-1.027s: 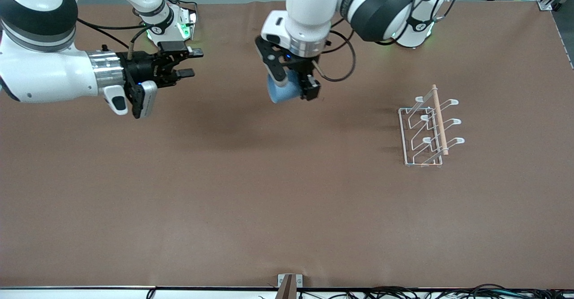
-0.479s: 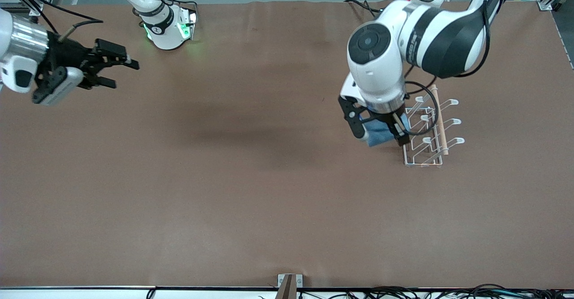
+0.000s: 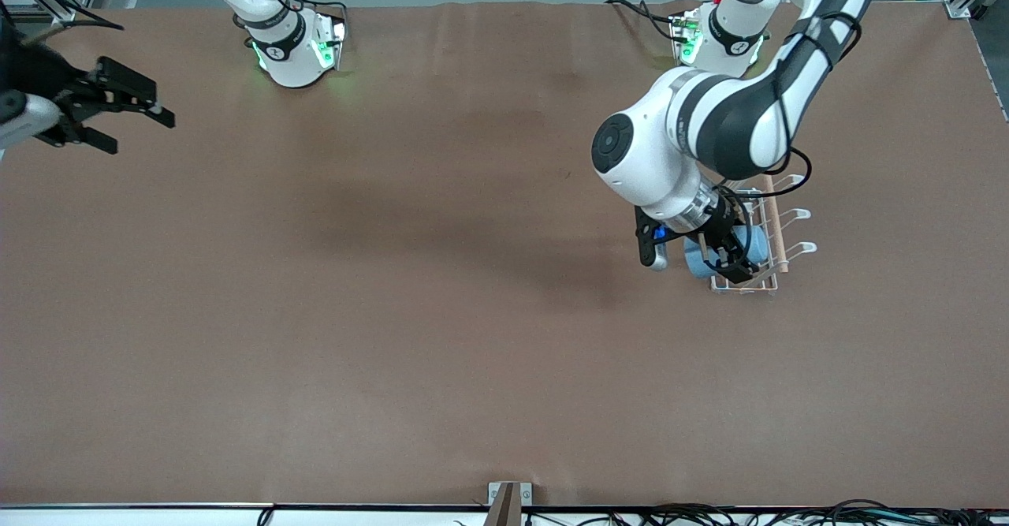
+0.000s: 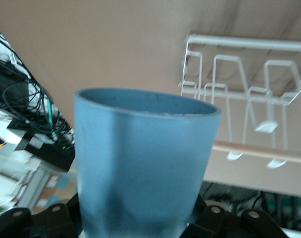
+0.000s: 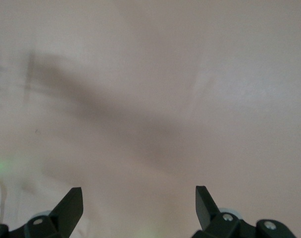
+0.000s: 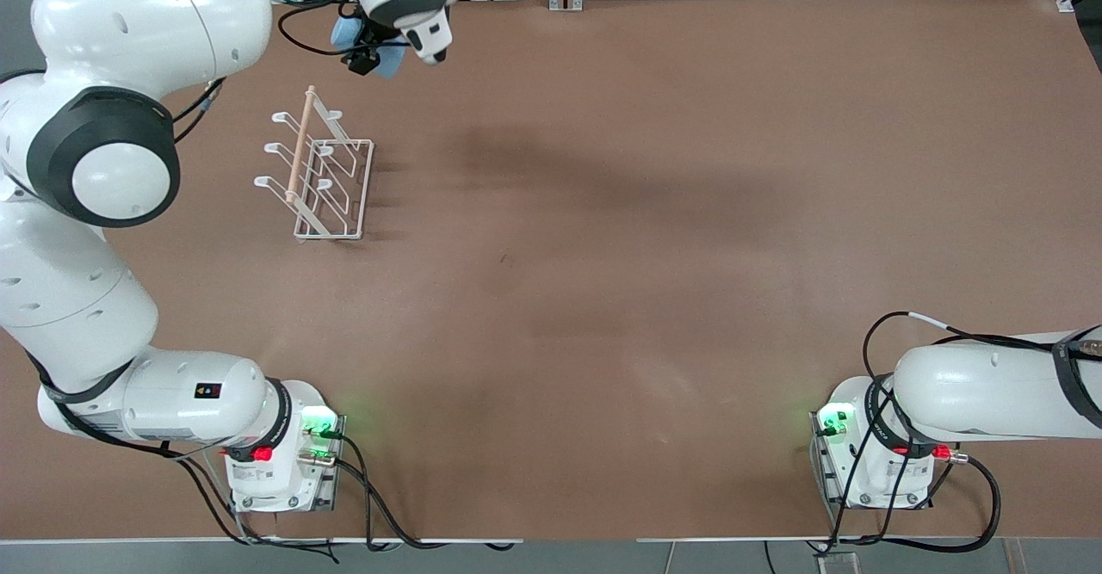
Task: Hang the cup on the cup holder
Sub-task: 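Carry the cup with the left gripper to the cup holder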
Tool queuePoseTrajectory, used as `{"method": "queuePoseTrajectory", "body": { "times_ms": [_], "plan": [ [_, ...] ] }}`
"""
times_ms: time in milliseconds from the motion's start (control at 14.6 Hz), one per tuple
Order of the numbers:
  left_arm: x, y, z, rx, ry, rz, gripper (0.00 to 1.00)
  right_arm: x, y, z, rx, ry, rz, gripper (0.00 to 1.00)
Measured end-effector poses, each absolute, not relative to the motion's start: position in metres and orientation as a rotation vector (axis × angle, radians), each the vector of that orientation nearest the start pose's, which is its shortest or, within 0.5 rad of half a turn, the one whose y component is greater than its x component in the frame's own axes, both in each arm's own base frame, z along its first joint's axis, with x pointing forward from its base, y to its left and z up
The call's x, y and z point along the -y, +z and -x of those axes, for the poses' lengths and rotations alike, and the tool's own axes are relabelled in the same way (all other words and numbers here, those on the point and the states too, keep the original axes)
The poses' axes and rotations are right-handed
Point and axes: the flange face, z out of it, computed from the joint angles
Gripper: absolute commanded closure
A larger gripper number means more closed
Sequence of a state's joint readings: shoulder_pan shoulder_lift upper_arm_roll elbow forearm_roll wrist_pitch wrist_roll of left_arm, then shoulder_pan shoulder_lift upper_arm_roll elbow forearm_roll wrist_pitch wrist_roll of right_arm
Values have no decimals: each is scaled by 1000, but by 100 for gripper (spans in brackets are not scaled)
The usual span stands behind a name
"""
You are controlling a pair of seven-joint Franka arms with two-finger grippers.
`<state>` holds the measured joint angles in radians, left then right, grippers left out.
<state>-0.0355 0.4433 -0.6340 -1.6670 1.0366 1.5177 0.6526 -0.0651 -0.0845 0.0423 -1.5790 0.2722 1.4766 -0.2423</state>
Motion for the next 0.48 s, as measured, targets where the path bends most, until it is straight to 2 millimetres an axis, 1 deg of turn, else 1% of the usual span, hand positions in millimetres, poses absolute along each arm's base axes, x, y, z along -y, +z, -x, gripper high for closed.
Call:
{"method": "queuePoseTrajectory", "body": {
  "times_ms": [137, 342, 479],
  "plan": [
    [262, 378, -566, -1602, 594, 1590, 58, -18, 670, -525, 348, -54, 2856, 0],
    [247, 369, -564, -1528, 700, 1525, 58, -15, 668, -535, 360, -50, 2918, 0],
    [245, 361, -563, -1522, 726, 1508, 58, -18, 671, -537, 373, -57, 2956, 0]
  ]
}}
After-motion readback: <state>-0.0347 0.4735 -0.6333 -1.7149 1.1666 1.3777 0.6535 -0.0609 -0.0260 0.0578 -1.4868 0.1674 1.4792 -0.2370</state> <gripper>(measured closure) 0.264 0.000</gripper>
